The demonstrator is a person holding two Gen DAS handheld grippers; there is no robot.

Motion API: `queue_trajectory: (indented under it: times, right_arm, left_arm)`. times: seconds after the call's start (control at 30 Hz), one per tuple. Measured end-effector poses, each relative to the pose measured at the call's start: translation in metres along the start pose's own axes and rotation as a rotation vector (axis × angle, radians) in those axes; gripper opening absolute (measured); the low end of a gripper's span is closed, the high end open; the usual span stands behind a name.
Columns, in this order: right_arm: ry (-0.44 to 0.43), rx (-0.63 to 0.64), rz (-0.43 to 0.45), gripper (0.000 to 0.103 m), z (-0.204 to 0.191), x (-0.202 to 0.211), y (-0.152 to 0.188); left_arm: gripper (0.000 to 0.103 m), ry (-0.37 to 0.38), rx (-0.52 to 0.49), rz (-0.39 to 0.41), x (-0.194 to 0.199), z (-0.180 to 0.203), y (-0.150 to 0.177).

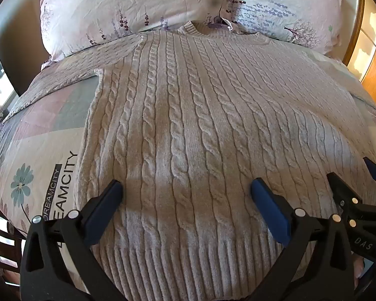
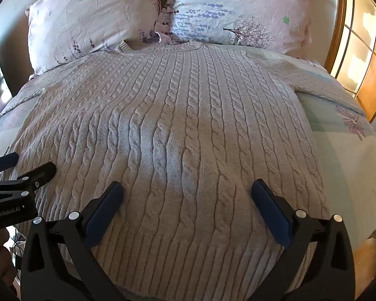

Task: Fold small clothes

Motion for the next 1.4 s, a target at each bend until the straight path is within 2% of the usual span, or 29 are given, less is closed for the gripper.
queue_trajectory:
  times: [1.4]
  right_arm:
    - [0.001, 0.002, 0.005, 0.102, 0.0003, 0.0012, -0.0001]
  left_arm:
    - [0.101, -0.001, -0.001, 0.007, -0.0016, 0.0002, -0.0002]
Point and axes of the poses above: each gripper's, at about its wrist camera, not at the fingertips, and x roughly against the way its jaws point, z to its right, y to its underside, the point moved 4 cm from there along -x, roughly the way its jaws point, and after that the axes turned 4 degrees about -y, right-handed, at the moved point
